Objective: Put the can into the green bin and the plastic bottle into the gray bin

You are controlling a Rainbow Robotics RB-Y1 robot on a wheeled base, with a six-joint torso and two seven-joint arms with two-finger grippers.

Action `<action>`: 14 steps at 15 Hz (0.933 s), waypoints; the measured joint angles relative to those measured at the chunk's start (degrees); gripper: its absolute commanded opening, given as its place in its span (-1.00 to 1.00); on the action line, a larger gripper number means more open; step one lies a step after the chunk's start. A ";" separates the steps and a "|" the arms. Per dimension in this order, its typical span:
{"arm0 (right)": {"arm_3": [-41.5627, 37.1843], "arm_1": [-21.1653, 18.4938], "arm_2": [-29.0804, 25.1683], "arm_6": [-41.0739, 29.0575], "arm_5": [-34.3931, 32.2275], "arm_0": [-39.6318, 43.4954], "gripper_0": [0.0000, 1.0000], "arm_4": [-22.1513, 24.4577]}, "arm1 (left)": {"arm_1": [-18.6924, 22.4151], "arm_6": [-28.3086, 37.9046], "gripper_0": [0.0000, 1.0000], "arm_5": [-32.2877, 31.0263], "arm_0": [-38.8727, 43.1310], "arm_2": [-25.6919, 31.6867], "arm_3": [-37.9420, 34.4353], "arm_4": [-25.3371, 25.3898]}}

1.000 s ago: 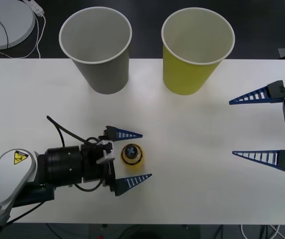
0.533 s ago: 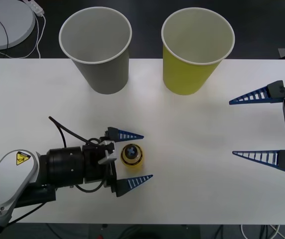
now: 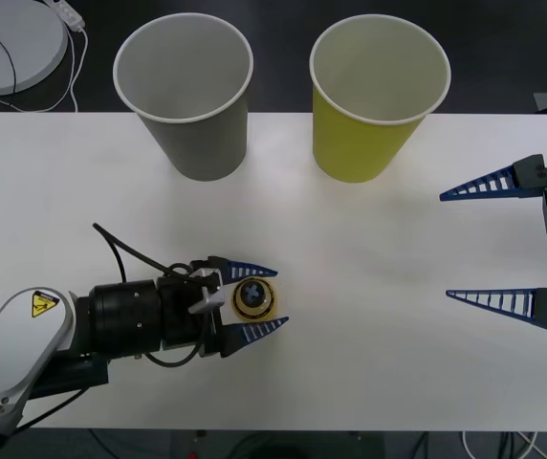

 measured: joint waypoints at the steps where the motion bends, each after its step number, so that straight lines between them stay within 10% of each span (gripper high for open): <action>1: 0.00 0.00 0.00 0.00 0.00 0.00 1.00 0.00 | 0.04 0.00 -1.00 0.03 0.03 0.00 0.02 0.00; 14: 0.00 0.00 0.00 0.00 0.00 0.00 1.00 0.00 | 0.95 1.40 -1.00 1.38 -0.12 -0.01 -1.89 1.31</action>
